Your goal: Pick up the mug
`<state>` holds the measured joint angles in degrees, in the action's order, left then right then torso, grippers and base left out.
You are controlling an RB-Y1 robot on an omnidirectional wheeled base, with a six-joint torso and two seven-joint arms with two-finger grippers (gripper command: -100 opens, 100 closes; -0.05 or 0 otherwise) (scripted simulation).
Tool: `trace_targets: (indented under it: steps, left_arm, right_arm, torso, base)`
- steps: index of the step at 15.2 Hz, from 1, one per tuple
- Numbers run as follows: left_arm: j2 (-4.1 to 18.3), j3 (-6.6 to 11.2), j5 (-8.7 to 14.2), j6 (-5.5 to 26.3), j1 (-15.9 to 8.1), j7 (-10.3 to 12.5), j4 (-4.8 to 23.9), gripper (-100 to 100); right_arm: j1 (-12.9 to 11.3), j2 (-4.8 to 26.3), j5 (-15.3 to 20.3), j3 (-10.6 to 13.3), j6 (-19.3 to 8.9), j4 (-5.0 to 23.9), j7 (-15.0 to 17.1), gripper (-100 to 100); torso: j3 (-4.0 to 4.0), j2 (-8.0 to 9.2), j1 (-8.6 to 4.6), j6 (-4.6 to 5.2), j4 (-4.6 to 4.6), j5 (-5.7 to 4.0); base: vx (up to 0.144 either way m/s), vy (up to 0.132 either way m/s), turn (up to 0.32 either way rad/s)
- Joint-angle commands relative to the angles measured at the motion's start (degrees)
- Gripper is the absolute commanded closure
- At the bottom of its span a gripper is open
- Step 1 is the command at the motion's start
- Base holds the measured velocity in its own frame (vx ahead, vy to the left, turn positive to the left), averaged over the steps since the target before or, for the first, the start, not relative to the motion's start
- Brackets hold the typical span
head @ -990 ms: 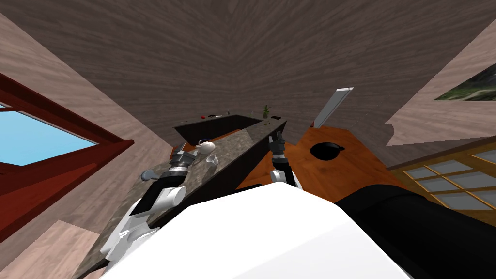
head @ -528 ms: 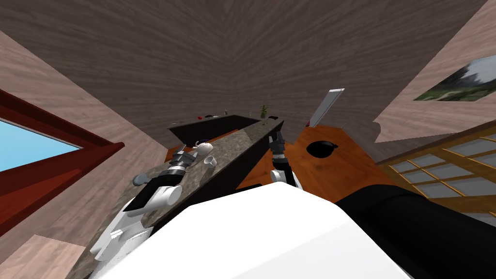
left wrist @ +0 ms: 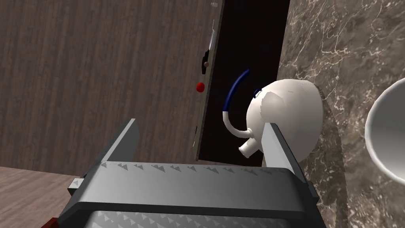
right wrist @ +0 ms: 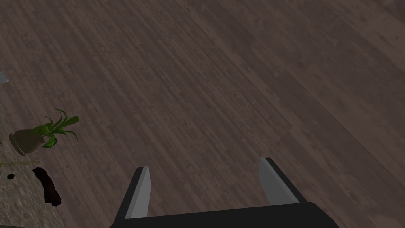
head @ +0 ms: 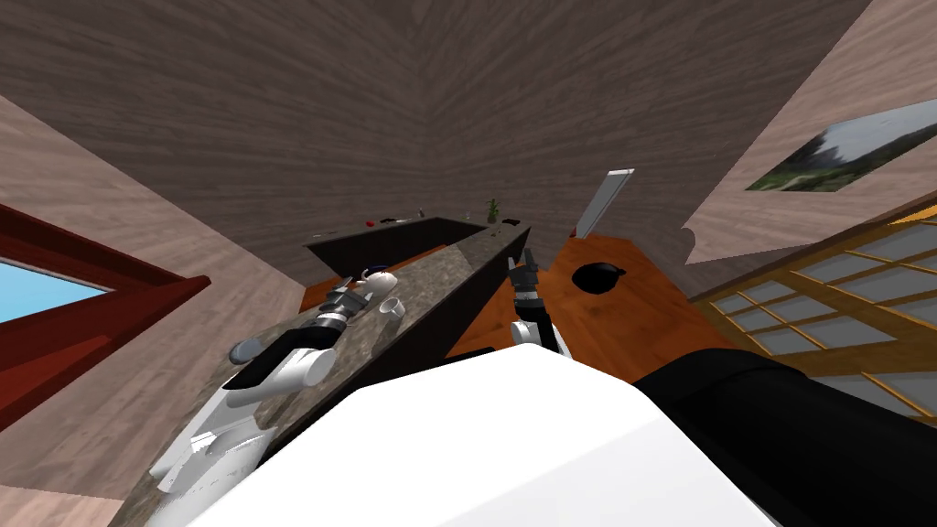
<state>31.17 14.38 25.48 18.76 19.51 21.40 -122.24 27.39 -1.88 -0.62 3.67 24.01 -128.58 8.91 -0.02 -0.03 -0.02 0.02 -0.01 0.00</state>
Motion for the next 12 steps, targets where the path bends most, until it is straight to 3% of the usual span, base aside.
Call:
trace_targets:
  steps: [1, 2, 3, 6, 7, 10, 11, 12]
  left_arm:
    - [0.6, 0.22, 0.7, 2.9, -0.1, 0.6, 0.3, -100]
    - [0.6, 0.22, 0.7, 3.0, -0.1, 0.6, 0.3, -100]
    - [2.6, 0.97, 3.0, 4.8, -0.6, 2.2, 1.3, -100]
    - [2.6, 0.97, 3.0, 7.4, -0.6, 2.2, 1.3, -100]
    - [4.5, 1.70, 5.3, 9.4, -1.1, 3.9, 2.4, -100]
    - [4.5, 1.70, 5.3, 11.9, -1.1, 3.9, 2.4, -100]
    - [6.5, 2.40, 7.6, 13.7, -1.5, 5.5, 3.6, -100]
    - [6.5, 2.40, 7.6, 14.7, -1.5, 5.5, 3.6, -100]
  right_arm:
    - [0.0, 0.0, 0.0, 0.0, 0.0, 0.0, 0.0, 0]
    - [0.0, 0.0, 0.0, 0.0, 0.0, 0.0, 0.0, 0]
    - [0.0, 0.0, 0.0, 0.0, 0.0, 0.0, 0.0, 0]
    - [0.0, 0.0, 0.0, 0.0, 0.0, 0.0, 0.0, 0]
    - [0.0, 0.0, 0.0, 0.0, 0.0, 0.0, 0.0, 0]
    - [0.0, 0.0, 0.0, 0.0, 0.0, 0.0, 0.0, 0]
    - [0.0, 0.0, 0.0, 0.0, 0.0, 0.0, 0.0, 0]
    - [0.0, 0.0, 0.0, 0.0, 0.0, 0.0, 0.0, 0]
  torso:
    - [0.00, 0.00, 0.00, 0.00, 0.00, 0.00]
    - [0.00, 0.00, 0.01, -0.03, 0.00, 0.00]
    - [0.01, 0.01, 0.01, -0.04, 0.00, 0.00]
    - [0.00, 0.00, -0.01, -0.02, 0.00, 0.00]
    - [0.01, 0.01, 0.00, -0.04, 0.00, 0.00]
    - [0.00, 0.00, -0.02, -0.02, 0.00, -0.01]
    - [0.00, 0.01, 0.00, -0.04, 0.00, 0.00]
    - [0.00, 0.00, -0.01, 0.00, 0.00, 0.00]
  base:
    - [0.000, -0.005, -0.045]
    - [0.000, -0.003, 0.012]
    - [0.000, -0.013, -0.112]
    - [0.001, -0.007, -0.073]
    - [0.002, -0.015, -0.108]
    - [0.001, -0.009, -0.073]
    - [0.003, -0.012, -0.114]
    - [0.005, -0.015, -0.150]
